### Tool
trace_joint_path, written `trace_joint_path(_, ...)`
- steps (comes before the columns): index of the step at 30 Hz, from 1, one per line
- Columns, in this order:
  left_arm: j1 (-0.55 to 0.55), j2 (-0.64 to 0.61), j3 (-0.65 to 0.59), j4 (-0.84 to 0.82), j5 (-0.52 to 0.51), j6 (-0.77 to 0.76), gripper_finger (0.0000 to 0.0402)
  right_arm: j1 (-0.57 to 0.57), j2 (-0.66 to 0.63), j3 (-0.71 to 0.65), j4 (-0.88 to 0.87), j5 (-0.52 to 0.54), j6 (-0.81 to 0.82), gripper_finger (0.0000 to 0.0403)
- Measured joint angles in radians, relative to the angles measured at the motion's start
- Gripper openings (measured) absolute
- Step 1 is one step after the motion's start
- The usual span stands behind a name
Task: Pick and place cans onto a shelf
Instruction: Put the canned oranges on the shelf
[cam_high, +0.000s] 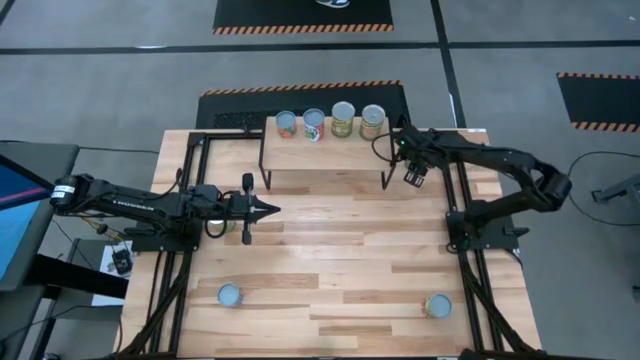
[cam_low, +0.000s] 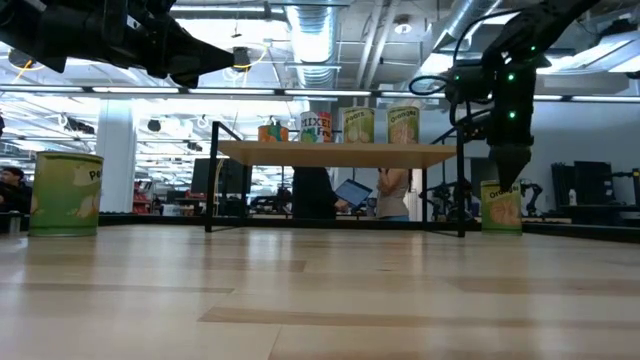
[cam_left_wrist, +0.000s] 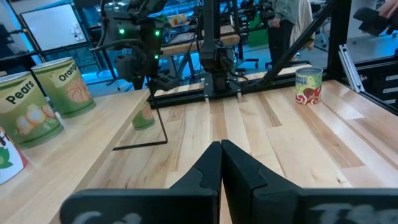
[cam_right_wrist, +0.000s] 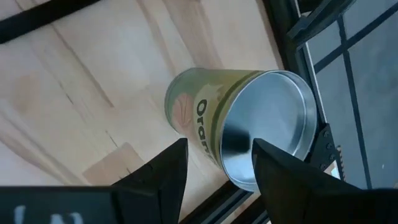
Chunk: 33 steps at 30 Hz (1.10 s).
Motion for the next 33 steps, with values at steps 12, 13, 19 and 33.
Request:
trace_joint_path(12, 0.000, 0.000, 0.000, 0.000, 0.000, 0.000, 0.0000, -0.037, 0.024, 0.002, 0.026, 0.009, -0.015, 0.0111)
trace_joint_path(13, 0.000, 0.000, 0.000, 0.000, 0.000, 0.000, 0.0000, -0.037, 0.024, 0.003, 0.028, 0.010, -0.022, 0.0099)
trace_joint_path(19, 0.000, 0.000, 0.000, 0.000, 0.000, 0.000, 0.0000, -0.037, 0.024, 0.010, 0.031, 0.008, -0.040, 0.0046)
trace_joint_path(33, 0.000, 0.000, 0.000, 0.000, 0.001, 0.000, 0.0000, 0.015, -0.059, 0.136, -0.172, -0.029, 0.027, 0.0004)
